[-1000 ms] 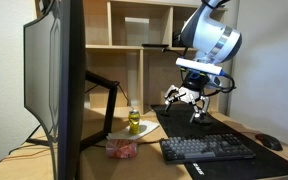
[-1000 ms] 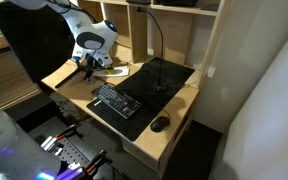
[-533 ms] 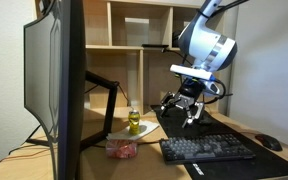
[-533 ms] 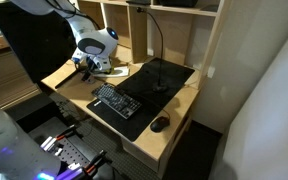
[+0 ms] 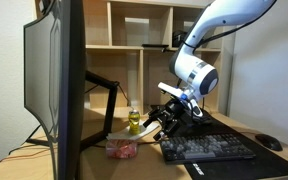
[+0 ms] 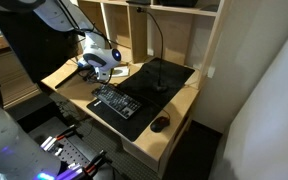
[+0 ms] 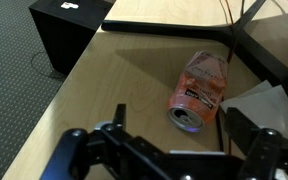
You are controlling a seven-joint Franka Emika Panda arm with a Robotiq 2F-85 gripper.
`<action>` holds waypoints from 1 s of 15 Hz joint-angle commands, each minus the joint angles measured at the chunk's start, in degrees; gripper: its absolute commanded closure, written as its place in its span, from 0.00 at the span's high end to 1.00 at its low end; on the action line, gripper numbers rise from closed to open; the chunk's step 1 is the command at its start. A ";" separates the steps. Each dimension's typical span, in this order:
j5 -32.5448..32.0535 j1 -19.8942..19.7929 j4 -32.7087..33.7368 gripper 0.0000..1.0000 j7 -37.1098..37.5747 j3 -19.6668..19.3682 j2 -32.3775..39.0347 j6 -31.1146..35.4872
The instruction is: Put the pink can upright on the paper
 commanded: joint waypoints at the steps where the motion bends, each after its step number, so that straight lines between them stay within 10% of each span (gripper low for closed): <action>1: 0.25 0.83 0.22 1.00 0.03 -0.93 -0.02 -0.39; 10: 29.39 2.64 7.71 1.00 -2.61 1.39 11.69 9.15; 15: 30.08 3.57 6.88 1.00 -1.08 0.84 11.44 7.48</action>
